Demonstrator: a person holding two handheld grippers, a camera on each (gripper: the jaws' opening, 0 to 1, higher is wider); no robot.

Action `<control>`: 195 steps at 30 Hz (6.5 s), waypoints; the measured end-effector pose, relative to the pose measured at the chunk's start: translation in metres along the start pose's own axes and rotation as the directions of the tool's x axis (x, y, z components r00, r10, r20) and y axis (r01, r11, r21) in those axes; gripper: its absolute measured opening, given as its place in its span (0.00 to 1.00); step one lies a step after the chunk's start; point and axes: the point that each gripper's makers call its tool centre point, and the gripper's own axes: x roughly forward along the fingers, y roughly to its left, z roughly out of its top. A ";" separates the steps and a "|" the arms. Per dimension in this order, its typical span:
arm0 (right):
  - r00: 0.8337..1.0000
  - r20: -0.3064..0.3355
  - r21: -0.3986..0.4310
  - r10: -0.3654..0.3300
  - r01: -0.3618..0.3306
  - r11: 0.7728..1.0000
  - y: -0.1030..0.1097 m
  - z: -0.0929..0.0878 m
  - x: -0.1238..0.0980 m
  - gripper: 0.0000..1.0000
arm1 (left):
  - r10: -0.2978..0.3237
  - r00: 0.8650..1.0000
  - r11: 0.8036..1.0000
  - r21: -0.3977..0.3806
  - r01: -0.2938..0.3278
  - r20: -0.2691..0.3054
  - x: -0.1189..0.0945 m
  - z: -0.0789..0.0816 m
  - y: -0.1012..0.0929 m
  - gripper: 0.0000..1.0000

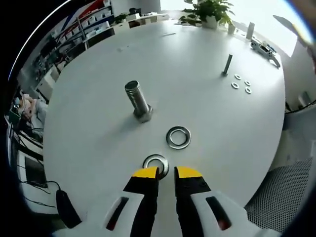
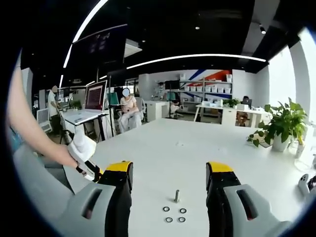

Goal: Place the washer onto the threaded stud by aligning its center hole with the stud, sliding it down to the base, and recovering from edge contact or off-axis alignment until the washer reaches the visible bottom stop.

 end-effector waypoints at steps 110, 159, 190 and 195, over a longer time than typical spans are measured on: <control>0.999 -0.036 0.008 0.007 -0.007 1.000 0.001 -0.009 0.002 0.61 | 0.003 0.999 0.975 0.223 -0.014 0.052 -0.020 0.051 0.019 0.02; 0.999 -0.040 0.000 0.008 -0.008 1.000 0.000 -0.009 0.002 0.61 | -0.006 0.999 0.951 0.309 -0.008 0.044 -0.018 0.100 0.030 0.02; 0.999 -0.043 0.003 0.006 -0.006 1.000 0.000 -0.010 0.002 0.61 | -0.017 1.000 0.943 0.331 0.016 0.001 -0.009 0.098 0.028 0.02; 0.999 -0.044 0.004 0.007 -0.007 1.000 0.000 -0.011 0.002 0.61 | -0.019 1.000 0.945 0.327 0.020 -0.005 -0.008 0.098 0.028 0.02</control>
